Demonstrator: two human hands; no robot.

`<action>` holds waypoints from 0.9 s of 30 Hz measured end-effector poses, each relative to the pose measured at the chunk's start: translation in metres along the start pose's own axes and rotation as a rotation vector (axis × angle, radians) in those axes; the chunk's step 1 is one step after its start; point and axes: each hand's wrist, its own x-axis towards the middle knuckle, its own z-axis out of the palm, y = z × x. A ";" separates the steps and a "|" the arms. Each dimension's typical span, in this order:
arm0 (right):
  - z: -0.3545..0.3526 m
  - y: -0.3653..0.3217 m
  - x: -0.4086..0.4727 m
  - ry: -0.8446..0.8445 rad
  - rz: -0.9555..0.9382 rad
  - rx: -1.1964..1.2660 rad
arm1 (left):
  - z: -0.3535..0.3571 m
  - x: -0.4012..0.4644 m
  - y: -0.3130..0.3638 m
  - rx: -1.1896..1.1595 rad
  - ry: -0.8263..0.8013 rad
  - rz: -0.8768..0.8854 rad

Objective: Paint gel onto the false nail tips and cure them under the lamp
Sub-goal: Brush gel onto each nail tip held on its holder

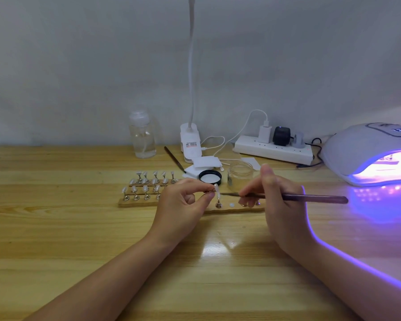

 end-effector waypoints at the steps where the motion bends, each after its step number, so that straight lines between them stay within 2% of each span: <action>1: 0.000 0.000 0.001 -0.005 -0.017 -0.026 | 0.000 0.000 0.000 -0.002 0.002 0.001; 4: 0.002 0.000 0.000 -0.041 -0.019 -0.070 | 0.000 0.000 0.000 0.012 0.007 0.013; 7: 0.002 -0.003 -0.002 -0.016 0.033 0.016 | 0.000 0.000 0.000 -0.001 0.014 0.012; 11: 0.002 -0.004 -0.001 -0.029 -0.030 -0.066 | -0.001 0.000 0.000 -0.020 0.015 0.010; 16: 0.002 -0.004 -0.004 0.010 0.059 0.021 | -0.002 0.000 0.000 -0.020 0.002 0.011; 22: -0.001 -0.002 -0.004 0.071 0.020 0.002 | -0.001 -0.001 0.000 -0.036 0.000 0.012; 27: -0.001 0.001 -0.006 -0.025 -0.104 -0.152 | -0.002 -0.002 0.000 -0.051 0.008 -0.019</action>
